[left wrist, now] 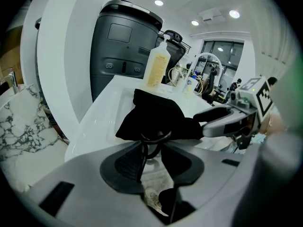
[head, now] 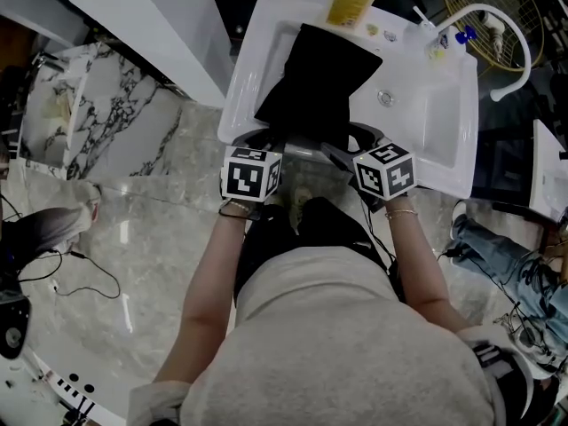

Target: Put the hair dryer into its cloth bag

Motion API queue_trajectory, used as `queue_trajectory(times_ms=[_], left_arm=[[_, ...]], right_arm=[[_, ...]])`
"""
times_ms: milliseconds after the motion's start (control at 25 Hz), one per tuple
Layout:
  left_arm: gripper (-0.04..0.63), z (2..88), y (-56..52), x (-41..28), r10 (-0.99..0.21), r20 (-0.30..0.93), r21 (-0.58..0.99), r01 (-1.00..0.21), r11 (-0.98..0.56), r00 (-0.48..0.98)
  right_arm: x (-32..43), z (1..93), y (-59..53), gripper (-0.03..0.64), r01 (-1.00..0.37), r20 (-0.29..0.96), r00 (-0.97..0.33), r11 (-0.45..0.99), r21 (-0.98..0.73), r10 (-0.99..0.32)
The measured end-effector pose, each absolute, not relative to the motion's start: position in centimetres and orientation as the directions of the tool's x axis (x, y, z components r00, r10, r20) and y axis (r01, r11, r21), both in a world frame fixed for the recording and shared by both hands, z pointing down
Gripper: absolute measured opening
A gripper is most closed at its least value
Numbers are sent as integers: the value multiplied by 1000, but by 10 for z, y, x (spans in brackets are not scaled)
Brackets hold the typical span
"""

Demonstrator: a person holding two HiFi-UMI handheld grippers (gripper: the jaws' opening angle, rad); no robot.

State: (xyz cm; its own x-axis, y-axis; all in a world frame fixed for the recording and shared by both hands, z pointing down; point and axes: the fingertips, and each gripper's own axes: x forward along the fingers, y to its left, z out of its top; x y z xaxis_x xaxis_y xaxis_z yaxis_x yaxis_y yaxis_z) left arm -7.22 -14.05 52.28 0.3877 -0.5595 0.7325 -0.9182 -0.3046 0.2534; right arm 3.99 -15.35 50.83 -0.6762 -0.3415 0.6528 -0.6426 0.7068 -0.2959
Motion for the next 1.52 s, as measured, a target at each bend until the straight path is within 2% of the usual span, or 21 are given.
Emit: queue_trajectory(times_ms=[200,400,600,680,880,1280,1520], left_arm=[[127,523,-141,-72,-559,732,259,-918,-301,389],[127,522,-141,-72,-556,733,273,-918,-288,392],[126,515,-143,-70,-564,721,297,-915,-272,402],[126,513,-143,-68,-565,716,311,-912,-268,410],[126,507,-145,-69,-584,700,321,-911,-258,412],[123,497,-147,-57,-590,674,355,-895,-270,445],[123,504,-146,-49,-577,683,362,-893,-266,449]], right_arm=[[58,510,-158,322,-716,658,-622,649,-257,-425],[64,529,-147,338,-717,701,-628,601,-353,-338],[53,533,-145,251,-705,728,-617,622,-341,-300],[47,534,-143,176,-691,742,-606,652,-312,-286],[36,516,-149,38,-679,715,-623,674,-292,-318],[8,496,-127,20,-563,630,-751,688,-457,-197],[-4,495,-115,18,-520,619,-770,718,-463,-159]])
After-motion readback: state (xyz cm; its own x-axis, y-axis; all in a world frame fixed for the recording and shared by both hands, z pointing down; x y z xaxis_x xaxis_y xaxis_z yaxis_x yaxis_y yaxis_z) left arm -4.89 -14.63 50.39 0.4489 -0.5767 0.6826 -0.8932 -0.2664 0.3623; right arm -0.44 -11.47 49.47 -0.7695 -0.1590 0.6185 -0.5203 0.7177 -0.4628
